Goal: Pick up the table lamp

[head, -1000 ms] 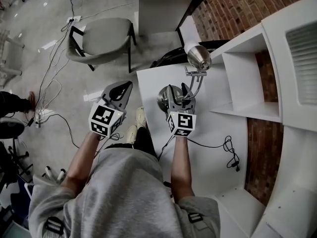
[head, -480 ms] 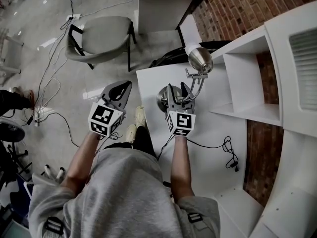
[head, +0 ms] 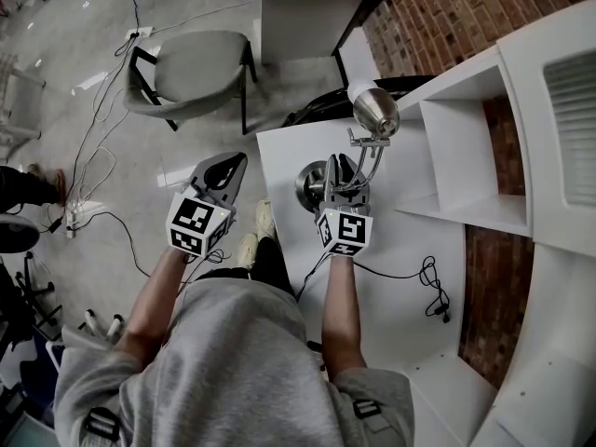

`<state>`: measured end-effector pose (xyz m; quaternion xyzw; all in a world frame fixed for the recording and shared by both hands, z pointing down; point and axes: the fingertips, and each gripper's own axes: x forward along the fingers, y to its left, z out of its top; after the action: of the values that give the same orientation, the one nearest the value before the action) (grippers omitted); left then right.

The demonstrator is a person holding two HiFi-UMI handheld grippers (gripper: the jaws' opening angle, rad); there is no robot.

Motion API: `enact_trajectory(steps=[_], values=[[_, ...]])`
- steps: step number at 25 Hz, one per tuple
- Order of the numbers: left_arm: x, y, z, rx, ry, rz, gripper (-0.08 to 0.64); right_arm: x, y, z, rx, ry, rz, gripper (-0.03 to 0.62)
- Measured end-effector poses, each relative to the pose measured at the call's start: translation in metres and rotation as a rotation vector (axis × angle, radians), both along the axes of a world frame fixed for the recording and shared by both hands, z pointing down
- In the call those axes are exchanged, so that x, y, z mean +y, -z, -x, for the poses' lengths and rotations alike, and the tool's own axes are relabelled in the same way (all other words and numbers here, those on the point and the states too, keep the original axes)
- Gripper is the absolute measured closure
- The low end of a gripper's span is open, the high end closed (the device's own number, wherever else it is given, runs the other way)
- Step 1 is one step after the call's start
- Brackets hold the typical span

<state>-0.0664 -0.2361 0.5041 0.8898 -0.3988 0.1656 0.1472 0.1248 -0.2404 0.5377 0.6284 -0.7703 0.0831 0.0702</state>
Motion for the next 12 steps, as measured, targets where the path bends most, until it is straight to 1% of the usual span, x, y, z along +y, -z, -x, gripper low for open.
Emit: enact_trajectory(steps=[7, 12], values=[[0.0010, 0.0026, -0.0004, -0.003, -0.003, -0.006, 0.557, -0.0002, 0.0008, 0.0016, 0.010, 0.009, -0.004, 0.532], [0.0024, 0.0012, 0.0013, -0.007, 0.005, -0.005, 0.557, 0.0001, -0.0001, 0.0055, 0.056, 0.031, -0.004, 0.552]])
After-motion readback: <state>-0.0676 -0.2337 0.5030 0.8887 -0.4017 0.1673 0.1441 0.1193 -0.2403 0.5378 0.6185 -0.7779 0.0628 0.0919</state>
